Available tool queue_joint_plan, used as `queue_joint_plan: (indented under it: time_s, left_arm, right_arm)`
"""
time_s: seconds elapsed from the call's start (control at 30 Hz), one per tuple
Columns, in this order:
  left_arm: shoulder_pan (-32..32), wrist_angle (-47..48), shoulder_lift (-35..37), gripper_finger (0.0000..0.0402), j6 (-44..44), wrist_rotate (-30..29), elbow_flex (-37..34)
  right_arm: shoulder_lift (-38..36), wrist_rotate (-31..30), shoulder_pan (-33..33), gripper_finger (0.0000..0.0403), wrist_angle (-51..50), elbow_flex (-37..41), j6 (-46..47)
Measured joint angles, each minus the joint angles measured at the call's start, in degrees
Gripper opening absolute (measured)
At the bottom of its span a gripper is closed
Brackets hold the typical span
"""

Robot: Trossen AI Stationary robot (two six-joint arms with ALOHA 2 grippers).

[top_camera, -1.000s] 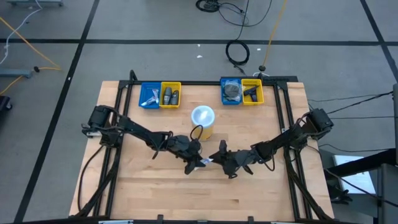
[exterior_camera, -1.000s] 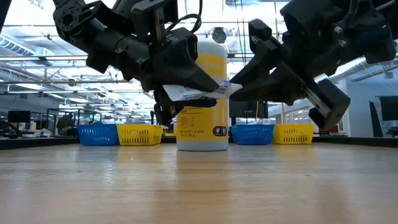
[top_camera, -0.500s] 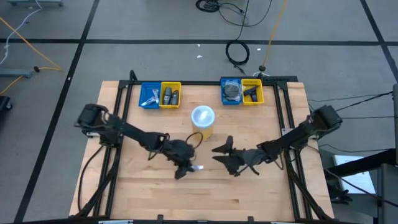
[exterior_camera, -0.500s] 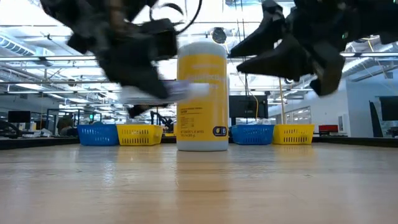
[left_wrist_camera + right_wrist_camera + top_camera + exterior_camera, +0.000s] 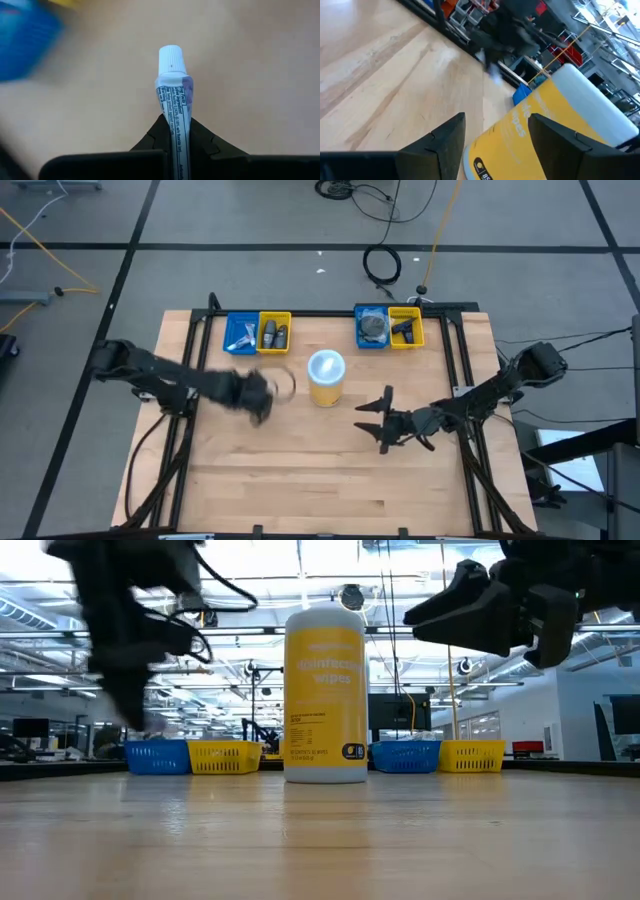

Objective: Pick & Place Travel size toiletries
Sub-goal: Put the toothpaste into the left blue bin

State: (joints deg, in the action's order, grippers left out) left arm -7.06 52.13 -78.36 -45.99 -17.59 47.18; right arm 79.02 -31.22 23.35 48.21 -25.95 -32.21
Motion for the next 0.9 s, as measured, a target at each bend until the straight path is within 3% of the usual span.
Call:
queue_joint_plan:
  time_s: [0.2,0.37,0.43,0.63,0.9]
  left_arm:
    - [25.4,-1.0,2.4,0.0023,12.5,-6.4,0.0]
    - [42.2,-8.5,2.3,0.0024,23.9,-6.4,0.0]
    - [47.2,-13.0,2.1,0.0024,28.1,-3.8,0.0]
    - [56.6,-23.8,-1.8,0.0024,33.7,6.2,0.0]
    - [57.8,-24.6,-6.8,0.0024,33.6,7.1,0.0]
  right_arm:
    - [0.0,0.0,-0.1,0.0204,1.5,2.0,2.5]
    - [0.0,0.0,-0.1,0.0203,1.3,2.0,3.5]
    - [0.0,0.0,-0.1,0.0203,1.3,2.0,3.5]
    - [0.0,0.0,-0.1,0.0203,1.3,2.0,3.5]
    - [0.0,-0.1,-0.1,0.0201,0.0,2.0,3.5]
